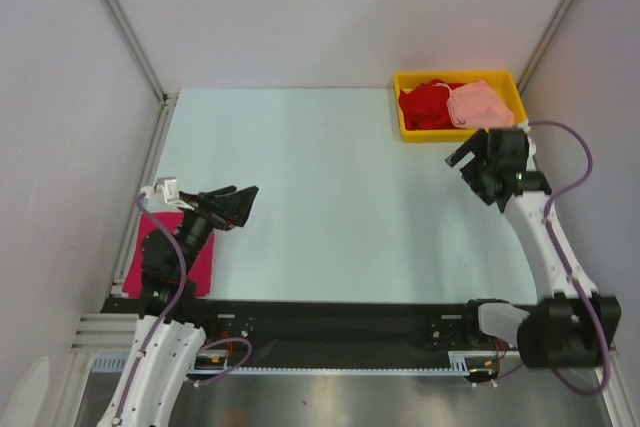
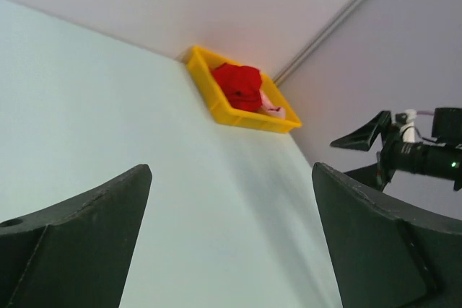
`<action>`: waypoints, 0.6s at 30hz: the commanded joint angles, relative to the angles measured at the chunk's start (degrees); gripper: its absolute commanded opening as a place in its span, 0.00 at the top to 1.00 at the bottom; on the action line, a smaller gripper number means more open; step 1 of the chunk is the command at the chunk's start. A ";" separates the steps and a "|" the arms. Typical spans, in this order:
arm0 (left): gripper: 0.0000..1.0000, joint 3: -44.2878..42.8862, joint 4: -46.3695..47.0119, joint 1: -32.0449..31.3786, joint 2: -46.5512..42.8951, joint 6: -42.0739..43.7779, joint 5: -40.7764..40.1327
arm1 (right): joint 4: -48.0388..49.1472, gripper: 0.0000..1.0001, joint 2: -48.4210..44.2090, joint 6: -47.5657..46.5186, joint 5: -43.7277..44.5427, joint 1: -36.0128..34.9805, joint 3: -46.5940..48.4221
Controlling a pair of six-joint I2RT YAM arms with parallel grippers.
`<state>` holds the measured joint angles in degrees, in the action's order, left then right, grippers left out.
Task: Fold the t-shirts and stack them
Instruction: Grab the tshirt from the pile
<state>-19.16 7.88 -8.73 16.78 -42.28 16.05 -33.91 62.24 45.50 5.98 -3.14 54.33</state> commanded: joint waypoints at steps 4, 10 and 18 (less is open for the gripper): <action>0.00 -10.45 -12.86 0.56 7.21 7.20 -4.89 | 1.38 0.08 21.85 -13.76 -10.28 8.76 19.46; 0.00 -19.68 -25.37 0.56 12.15 14.14 -15.35 | 14.21 0.23 37.84 -15.79 -8.69 8.85 35.47; 0.00 -21.54 -25.03 0.65 17.33 19.87 2.39 | 12.02 0.13 62.01 -12.98 -10.46 5.25 63.16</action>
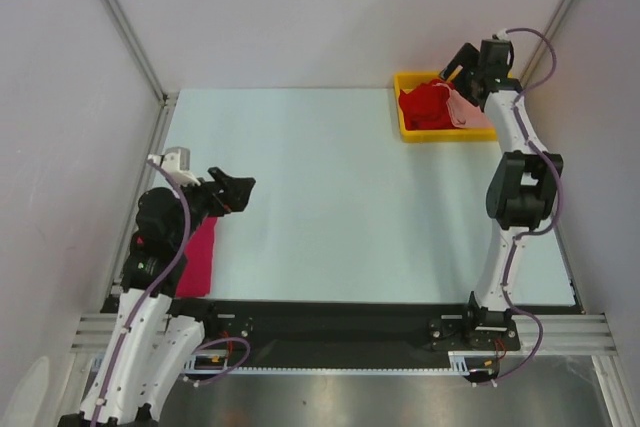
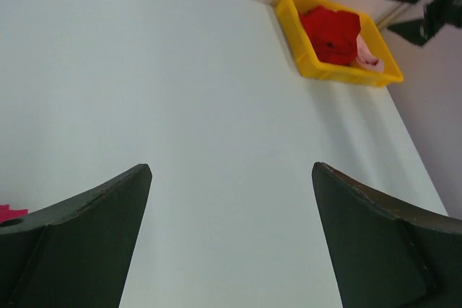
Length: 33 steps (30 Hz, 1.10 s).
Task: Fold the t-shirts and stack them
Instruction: Grab the tshirt from the pile
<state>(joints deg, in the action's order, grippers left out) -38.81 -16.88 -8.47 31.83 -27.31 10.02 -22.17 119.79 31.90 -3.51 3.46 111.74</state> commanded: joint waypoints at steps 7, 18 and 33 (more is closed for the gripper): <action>0.00 -5.66 -2.63 0.47 5.69 11.75 5.01 | 3.01 0.34 11.69 -1.13 -0.80 -3.11 10.42; 0.00 -7.07 -2.98 0.47 7.54 12.55 5.62 | 3.37 1.00 16.35 0.87 -2.55 -2.67 22.61; 0.17 -7.60 -0.61 0.47 6.93 -0.28 9.92 | 25.53 1.00 -11.98 19.78 -8.34 -5.38 29.70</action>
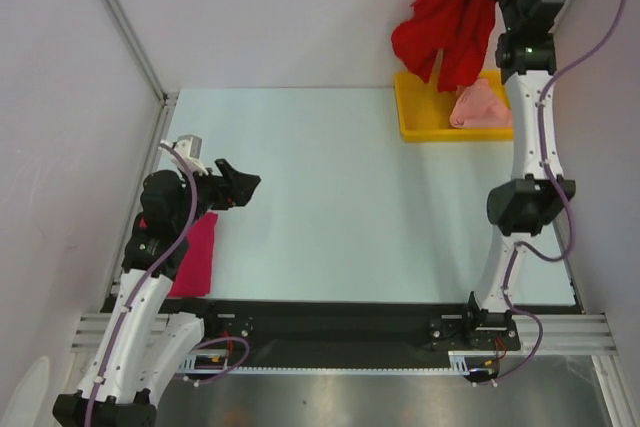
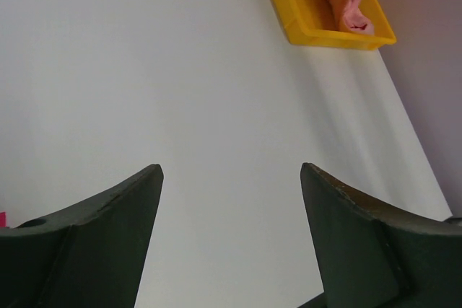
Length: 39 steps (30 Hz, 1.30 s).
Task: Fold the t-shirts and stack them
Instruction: Grab the tshirt from the pile, then move the tshirt to the center of the board
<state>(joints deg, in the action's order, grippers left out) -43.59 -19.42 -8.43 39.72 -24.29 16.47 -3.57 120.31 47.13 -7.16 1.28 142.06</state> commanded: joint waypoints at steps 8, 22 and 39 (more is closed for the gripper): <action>0.16 -4.48 0.88 0.34 -2.37 -4.09 7.70 | -8.09 0.39 -42.94 -0.11 -9.87 -17.16 -50.84; 0.16 -3.77 -6.67 -30.39 11.63 -8.31 -13.81 | -46.08 0.00 -68.63 -20.06 -9.80 -10.97 -87.30; 0.14 -19.77 10.45 -37.37 56.15 -4.36 3.64 | -31.59 0.21 -41.39 -22.61 -14.03 -1.72 -91.78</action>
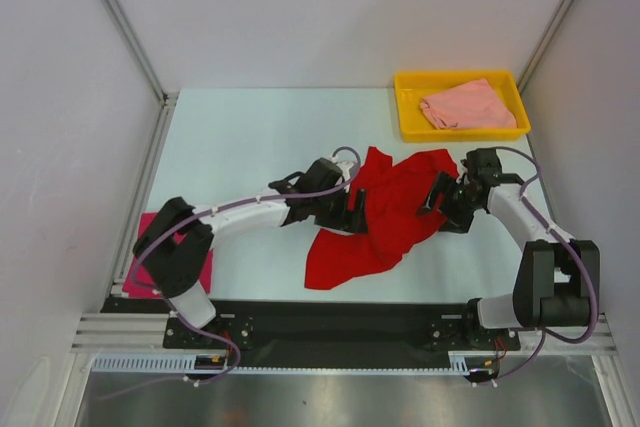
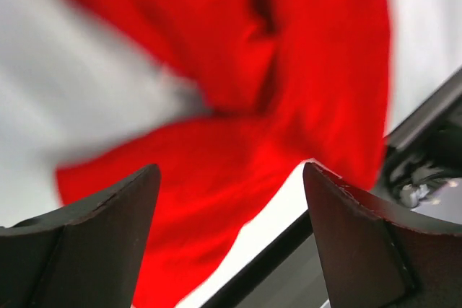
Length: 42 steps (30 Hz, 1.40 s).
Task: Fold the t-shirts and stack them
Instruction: Move the tshirt to the center of the board, then flatten the tshirt out
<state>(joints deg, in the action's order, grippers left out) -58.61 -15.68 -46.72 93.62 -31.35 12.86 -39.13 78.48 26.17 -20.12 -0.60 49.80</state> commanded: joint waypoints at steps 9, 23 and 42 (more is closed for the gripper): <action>0.21 -8.46 1.96 1.63 11.58 4.37 12.87 | 6.87 0.29 7.91 -2.00 0.08 2.89 1.79; 1.00 -1.25 8.49 5.92 5.44 1.47 22.84 | 7.42 0.93 15.22 -3.41 1.04 0.78 8.38; 1.00 -42.21 -20.52 16.75 -21.09 15.88 -3.89 | 0.65 1.00 -2.97 7.05 6.68 -12.23 48.03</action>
<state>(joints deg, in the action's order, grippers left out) -99.07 -30.96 -30.35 77.08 -18.72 12.23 -36.14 77.71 31.51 -14.48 -12.73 97.25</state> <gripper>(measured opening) 0.017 0.018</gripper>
